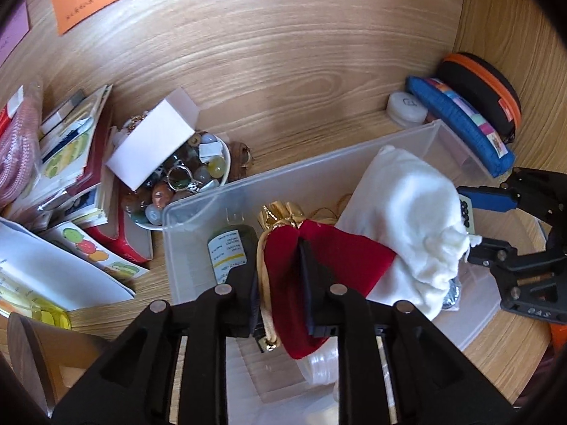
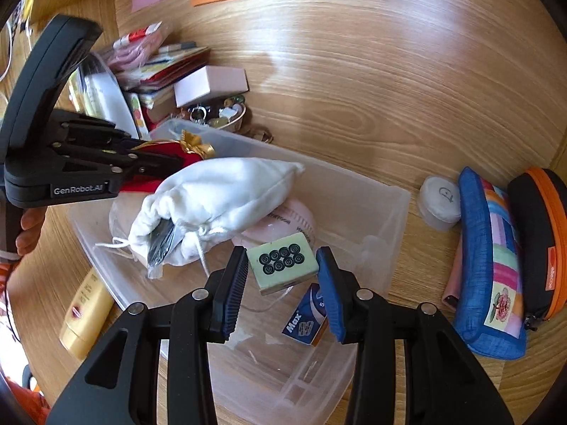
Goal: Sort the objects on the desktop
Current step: 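Lower the red pouch and green tile into the bin and open both tools, then move both tools back toward the yellow sunscreen tube and seashell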
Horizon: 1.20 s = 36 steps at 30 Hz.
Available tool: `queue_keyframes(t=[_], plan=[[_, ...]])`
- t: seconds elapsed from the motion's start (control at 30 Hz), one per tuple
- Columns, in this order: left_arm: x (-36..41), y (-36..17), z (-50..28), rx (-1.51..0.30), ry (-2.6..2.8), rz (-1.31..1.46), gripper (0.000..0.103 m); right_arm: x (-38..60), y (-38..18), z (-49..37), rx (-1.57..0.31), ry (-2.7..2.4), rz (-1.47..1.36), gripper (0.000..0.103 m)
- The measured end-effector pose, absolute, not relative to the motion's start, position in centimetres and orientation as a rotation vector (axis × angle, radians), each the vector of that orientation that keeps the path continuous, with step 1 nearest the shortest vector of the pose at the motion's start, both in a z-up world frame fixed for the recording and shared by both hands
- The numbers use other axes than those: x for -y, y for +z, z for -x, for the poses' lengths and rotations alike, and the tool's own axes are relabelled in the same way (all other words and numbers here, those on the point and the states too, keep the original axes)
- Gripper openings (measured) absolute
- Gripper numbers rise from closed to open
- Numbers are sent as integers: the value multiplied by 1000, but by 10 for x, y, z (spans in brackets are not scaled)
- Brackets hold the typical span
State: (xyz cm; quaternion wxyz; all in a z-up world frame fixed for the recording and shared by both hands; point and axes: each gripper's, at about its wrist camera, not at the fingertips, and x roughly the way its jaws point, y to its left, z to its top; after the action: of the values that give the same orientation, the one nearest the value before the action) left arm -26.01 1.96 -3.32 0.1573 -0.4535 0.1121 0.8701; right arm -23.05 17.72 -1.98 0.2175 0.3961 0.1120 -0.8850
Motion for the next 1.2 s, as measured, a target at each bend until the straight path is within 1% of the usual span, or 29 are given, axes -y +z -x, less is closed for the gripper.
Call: queue_keyframes(t=[0.03, 0.2, 0.37, 0.53, 0.6, 0.67, 0.73, 0.8, 0.93, 1.1, 1.2], plan=[[-20, -34, 261, -318, 2485, 1301, 20, -176, -21, 230, -317, -2445, -1101, 37], [-22, -37, 264, -326, 2488, 1319, 31, -172, -24, 231, -349, -2427, -1123, 37], [-14, -33, 263, -302, 2501, 1320, 46, -172, -23, 230, -365, -2432, -1120, 37], [-11, -28, 259, -287, 2512, 1315, 52, -173, -24, 230, -358, -2442, -1120, 37], [-9, -22, 256, -283, 2521, 1304, 60, -175, -23, 229, -350, -2449, -1120, 37], [-7, -15, 251, -291, 2547, 1279, 70, -179, -21, 227, -335, -2460, -1116, 38], [-5, -7, 246, -297, 2570, 1256, 74, -183, -17, 226, -315, -2482, -1106, 44], [-4, 2, 241, -289, 2588, 1233, 76, -187, -10, 222, -289, -2510, -1085, 49], [5, 20, 227, -248, 2650, 1188, 92, -195, 6, 214, -228, -2559, -1039, 54], [20, 47, 203, -168, 2694, 1127, 93, -201, 26, 194, -180, -2613, -974, 54], [26, 60, 182, -128, 2713, 1078, 95, -203, 36, 181, -145, -2620, -944, 54]])
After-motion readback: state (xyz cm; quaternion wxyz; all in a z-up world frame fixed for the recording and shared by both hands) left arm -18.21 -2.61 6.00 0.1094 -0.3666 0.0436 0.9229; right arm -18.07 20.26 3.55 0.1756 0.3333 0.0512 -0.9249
